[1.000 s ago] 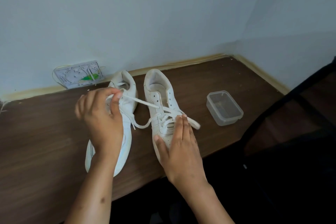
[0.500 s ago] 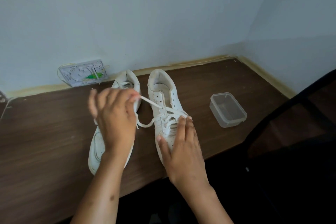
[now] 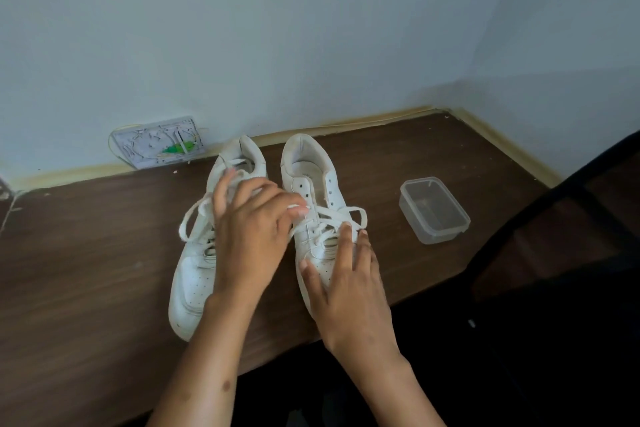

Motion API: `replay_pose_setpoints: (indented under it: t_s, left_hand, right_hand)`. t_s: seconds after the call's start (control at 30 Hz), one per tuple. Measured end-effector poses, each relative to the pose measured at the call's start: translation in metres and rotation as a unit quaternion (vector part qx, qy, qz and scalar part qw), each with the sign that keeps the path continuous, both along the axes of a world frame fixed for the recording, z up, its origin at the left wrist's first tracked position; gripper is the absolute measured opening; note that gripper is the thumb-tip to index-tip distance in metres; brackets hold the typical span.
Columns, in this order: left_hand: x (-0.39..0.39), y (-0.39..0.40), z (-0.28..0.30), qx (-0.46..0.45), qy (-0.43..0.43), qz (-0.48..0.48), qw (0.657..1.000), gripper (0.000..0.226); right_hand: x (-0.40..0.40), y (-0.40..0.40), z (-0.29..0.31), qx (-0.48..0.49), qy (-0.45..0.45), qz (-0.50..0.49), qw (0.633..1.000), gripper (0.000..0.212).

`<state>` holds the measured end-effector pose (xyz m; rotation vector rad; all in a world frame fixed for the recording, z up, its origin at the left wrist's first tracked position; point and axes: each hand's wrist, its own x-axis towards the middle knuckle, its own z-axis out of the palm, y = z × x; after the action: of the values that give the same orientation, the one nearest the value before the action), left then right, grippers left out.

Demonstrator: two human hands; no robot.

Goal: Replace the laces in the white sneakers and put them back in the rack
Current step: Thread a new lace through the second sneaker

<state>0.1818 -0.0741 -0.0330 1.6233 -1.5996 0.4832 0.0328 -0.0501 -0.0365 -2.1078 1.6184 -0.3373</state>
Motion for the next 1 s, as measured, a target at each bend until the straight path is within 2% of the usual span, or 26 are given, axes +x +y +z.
replay_pose_setpoints:
  t_s: [0.13, 0.23, 0.3, 0.4, 0.53, 0.63, 0.77, 0.83, 0.9, 1.0]
  left_hand:
    - [0.026, 0.006, 0.006, -0.080, 0.111, 0.132, 0.982, 0.005]
    - [0.040, 0.013, 0.007, -0.081, 0.175, 0.201, 0.960, 0.010]
    - [0.039, 0.012, 0.007, -0.071, 0.154, 0.171, 0.970, 0.016]
    - [0.029, 0.005, 0.007, -0.053, 0.053, 0.066, 0.995, 0.021]
    - [0.006, 0.002, 0.003, 0.009, -0.008, -0.013, 1.000, 0.015]
    - [0.003, 0.003, 0.004, 0.016, 0.007, 0.010, 1.000, 0.004]
    - [0.022, 0.012, 0.008, -0.010, 0.076, 0.138, 0.987, 0.004]
    - [0.022, 0.014, 0.008, -0.012, 0.091, 0.159, 0.983, 0.004]
    - [0.017, 0.012, 0.009, -0.023, 0.069, 0.131, 0.989, 0.005]
    - [0.012, 0.008, 0.014, -0.016, 0.015, 0.037, 0.999, 0.017]
  right_hand:
    - [-0.001, 0.001, 0.001, 0.005, 0.002, 0.001, 1.000, 0.081]
    - [0.001, 0.001, 0.002, 0.003, 0.005, 0.003, 1.000, 0.080]
    - [0.001, 0.000, 0.001, 0.001, 0.006, 0.001, 1.000, 0.080]
    - [0.001, 0.000, 0.000, 0.003, 0.004, -0.003, 1.000, 0.081]
    - [0.002, 0.000, -0.001, 0.002, 0.005, -0.003, 1.000, 0.083]
    - [0.001, 0.000, 0.000, 0.000, 0.008, 0.000, 1.000, 0.081]
    - [0.001, 0.001, 0.002, 0.008, 0.003, 0.001, 1.000, 0.079]
    - [0.001, 0.000, 0.002, 0.009, 0.000, 0.001, 1.000, 0.079]
    - [0.002, -0.001, 0.002, 0.009, -0.006, -0.001, 1.000, 0.080]
    - [0.002, -0.001, 0.002, 0.011, -0.009, 0.003, 1.000, 0.080]
